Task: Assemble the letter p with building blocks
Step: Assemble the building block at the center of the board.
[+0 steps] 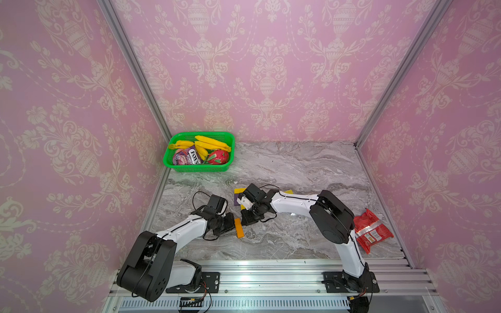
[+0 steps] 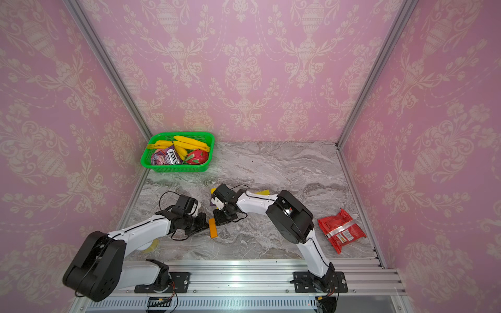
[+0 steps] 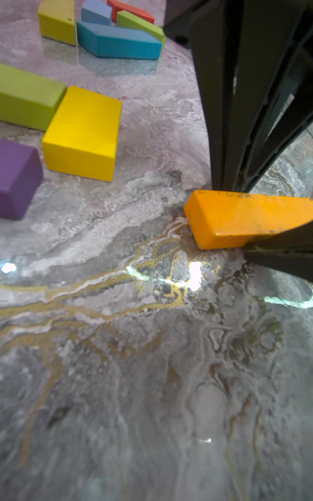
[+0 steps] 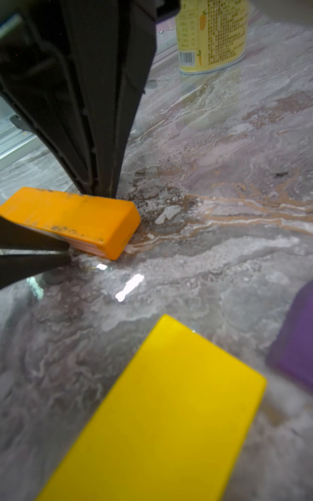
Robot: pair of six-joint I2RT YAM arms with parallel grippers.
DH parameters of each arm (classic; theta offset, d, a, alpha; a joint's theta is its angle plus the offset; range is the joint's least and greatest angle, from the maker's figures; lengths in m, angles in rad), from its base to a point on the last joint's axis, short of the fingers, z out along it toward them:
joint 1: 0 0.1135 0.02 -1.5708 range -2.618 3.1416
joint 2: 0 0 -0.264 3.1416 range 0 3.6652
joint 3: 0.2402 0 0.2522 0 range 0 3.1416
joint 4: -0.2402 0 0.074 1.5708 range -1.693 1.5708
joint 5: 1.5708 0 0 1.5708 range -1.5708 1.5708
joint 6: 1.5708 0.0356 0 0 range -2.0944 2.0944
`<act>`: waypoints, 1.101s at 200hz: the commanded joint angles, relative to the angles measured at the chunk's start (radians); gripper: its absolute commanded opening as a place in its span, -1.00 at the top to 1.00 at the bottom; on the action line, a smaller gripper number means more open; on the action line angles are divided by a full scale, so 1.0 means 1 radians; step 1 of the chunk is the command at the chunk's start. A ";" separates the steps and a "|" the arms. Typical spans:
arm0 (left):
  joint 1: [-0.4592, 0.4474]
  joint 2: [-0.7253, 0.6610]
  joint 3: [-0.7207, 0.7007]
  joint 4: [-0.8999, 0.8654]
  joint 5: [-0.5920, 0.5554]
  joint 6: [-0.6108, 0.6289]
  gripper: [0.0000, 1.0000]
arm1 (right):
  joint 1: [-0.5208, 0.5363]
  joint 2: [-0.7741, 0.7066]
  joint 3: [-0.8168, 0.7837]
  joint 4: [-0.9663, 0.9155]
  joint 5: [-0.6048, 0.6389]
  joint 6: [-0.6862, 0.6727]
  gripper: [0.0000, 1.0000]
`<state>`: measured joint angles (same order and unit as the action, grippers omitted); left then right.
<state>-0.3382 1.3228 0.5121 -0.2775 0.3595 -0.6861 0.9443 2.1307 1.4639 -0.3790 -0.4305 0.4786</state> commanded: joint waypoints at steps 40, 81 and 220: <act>0.010 0.125 0.045 0.004 -0.080 0.033 1.00 | -0.011 0.077 0.087 -0.026 0.019 0.012 0.81; 0.044 0.159 0.051 0.049 -0.076 0.019 1.00 | -0.015 0.088 0.109 -0.038 0.019 0.015 0.80; 0.090 0.041 0.020 -0.018 -0.062 0.049 1.00 | -0.023 0.035 0.048 -0.039 0.061 0.030 0.81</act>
<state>-0.2562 1.4155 0.5793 -0.2096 0.3180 -0.6621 0.9150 2.1929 1.5677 -0.4030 -0.3954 0.4828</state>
